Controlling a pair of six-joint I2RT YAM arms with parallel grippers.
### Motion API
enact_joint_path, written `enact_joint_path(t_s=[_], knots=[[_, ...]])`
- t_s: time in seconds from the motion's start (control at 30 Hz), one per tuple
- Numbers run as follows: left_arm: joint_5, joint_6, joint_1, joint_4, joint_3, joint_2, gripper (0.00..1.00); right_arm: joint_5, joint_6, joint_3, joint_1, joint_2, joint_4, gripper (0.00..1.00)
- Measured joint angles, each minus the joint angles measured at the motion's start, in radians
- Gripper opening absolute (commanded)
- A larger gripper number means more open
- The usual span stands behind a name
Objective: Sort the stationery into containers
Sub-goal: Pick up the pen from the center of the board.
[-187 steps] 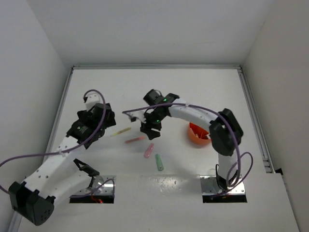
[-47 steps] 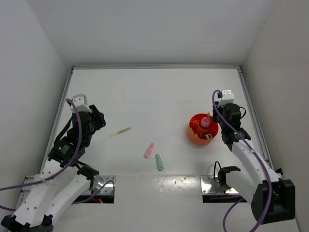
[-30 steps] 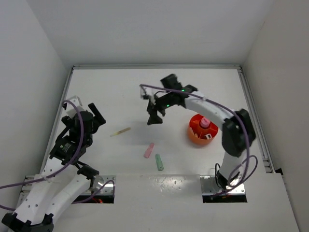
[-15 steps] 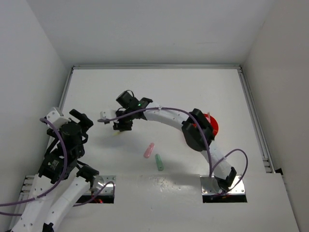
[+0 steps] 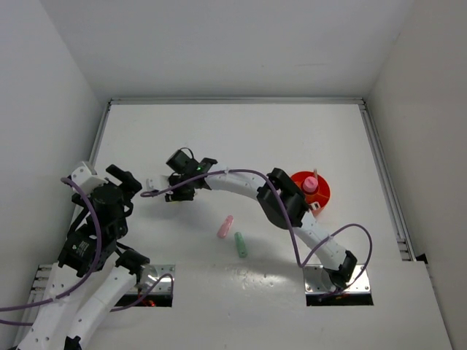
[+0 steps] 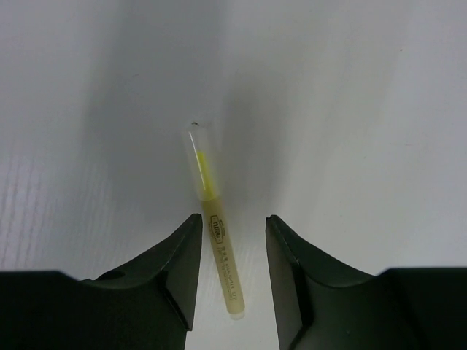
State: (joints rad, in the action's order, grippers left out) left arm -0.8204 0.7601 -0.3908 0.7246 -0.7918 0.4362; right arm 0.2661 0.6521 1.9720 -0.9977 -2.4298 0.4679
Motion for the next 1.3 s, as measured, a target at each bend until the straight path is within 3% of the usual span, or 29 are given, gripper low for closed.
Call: enact_joint_path(t_s=[0.37, 0.47, 0.77, 1.03, 1.2, 1.3], knots=[[0.005, -0.008, 0.0, -0.001, 0.0, -0.009, 0.87, 0.04, 0.014, 0.02, 0.0, -0.039, 0.019, 0.42], [0.006, -0.009, 0.0, -0.001, 0.0, -0.009, 0.87, 0.055, 0.027, 0.022, 0.0, -0.039, 0.027, 0.38], [0.008, -0.011, 0.0, -0.001, 0.0, -0.009, 0.87, 0.236, 0.185, 0.071, 0.014, -0.058, 0.233, 0.36], [0.008, -0.011, 0.0, -0.001, 0.0, -0.009, 0.87, 0.264, 0.232, 0.095, 0.018, -0.066, 0.341, 0.33], [0.008, -0.011, 0.0, -0.001, 0.0, -0.009, 0.87, 0.24, 0.25, 0.115, 0.018, -0.071, 0.388, 0.27], [0.008, -0.011, 0.0, -0.001, 0.0, -0.009, 0.87, 0.235, 0.266, 0.137, 0.017, -0.081, 0.425, 0.17]])
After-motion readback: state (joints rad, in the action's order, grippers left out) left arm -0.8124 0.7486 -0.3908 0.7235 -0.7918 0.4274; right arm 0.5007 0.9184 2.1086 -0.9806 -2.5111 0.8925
